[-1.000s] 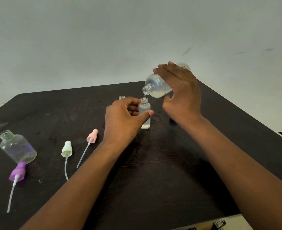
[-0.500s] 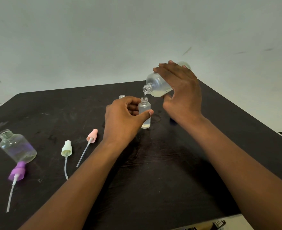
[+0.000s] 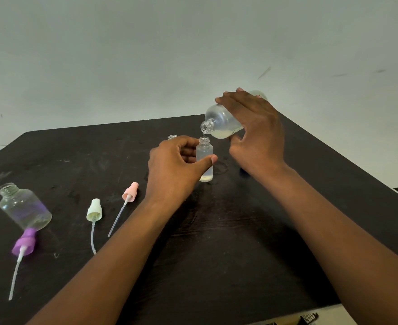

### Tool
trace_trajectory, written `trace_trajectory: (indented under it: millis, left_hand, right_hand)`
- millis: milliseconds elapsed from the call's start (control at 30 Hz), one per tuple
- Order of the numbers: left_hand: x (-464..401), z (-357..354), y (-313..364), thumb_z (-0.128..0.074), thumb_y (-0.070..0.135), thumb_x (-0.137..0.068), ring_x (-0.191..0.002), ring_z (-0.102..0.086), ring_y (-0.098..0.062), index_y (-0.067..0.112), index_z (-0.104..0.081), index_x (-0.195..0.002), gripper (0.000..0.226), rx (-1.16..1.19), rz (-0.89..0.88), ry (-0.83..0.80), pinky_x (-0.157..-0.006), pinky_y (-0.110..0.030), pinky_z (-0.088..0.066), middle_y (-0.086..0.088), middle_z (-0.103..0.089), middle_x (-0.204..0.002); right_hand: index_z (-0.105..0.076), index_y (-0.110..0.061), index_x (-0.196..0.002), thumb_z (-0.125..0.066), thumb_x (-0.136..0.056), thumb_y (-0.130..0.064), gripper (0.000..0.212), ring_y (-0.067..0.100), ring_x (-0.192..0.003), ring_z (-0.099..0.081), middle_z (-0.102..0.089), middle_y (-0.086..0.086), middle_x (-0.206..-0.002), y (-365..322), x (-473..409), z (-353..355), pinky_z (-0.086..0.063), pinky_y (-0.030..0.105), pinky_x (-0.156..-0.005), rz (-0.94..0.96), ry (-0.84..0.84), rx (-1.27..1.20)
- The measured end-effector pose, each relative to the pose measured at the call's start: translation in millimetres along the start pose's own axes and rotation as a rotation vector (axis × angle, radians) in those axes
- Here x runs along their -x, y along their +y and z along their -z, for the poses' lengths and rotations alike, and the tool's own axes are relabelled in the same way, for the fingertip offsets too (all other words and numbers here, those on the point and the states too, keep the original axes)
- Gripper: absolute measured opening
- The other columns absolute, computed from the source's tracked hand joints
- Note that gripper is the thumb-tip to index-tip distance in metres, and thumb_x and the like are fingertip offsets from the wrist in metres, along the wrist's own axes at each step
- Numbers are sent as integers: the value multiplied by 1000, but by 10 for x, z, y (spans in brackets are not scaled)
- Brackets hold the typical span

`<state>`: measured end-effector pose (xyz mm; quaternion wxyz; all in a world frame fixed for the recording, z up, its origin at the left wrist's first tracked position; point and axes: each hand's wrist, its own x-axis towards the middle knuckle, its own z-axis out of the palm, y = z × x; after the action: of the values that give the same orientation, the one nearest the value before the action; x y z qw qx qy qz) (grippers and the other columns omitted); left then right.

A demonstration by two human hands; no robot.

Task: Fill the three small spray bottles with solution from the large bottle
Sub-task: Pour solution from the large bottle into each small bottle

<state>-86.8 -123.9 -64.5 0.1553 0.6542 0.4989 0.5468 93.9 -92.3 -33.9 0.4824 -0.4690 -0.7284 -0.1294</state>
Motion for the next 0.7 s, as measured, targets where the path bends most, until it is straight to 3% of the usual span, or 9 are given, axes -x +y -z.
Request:
trace_trajectory:
  millis: [133,267,400,700]
  left_hand:
    - [1,5,18,-96,33,-75,-74,-70,11,26,-79,-103,34,6,2,6,-67,-5,-53,24,-70,-78]
    - [8,20,59,-96,32,-75,-74,-71,8,37,-74,-95,30,31,3,9,-68,-6,-54,24,-72,-79]
    - [-13,67,105,-96,33,-76,-74,-71,6,38,-75,-95,29,42,14,16,-69,-8,-55,24,-74,-80]
    - [-140,334,176,-89,35,-78,-79,-74,1,39,-76,-98,24,142,3,140,-73,-11,-56,22,-78,-86]
  right_hand:
    - [-66,-20,-137,-70,-70,11,73,20,-143,-51,-64,-4,-142,5,-7,5,-42,49,-116,4,13,-7]
    - [-66,-22,-136,-75,-69,5,74,18,-138,-55,-67,-6,-138,-2,-15,8,-46,47,-111,-25,33,-31]
    - [-64,-22,-138,-86,-68,-8,74,20,-125,-62,-68,-4,-135,-24,-20,12,-53,47,-100,-61,58,-50]
    - [-60,-23,-138,-91,-73,-36,74,21,-115,-61,-68,-6,-128,-46,-40,47,-53,45,-97,-167,71,-100]
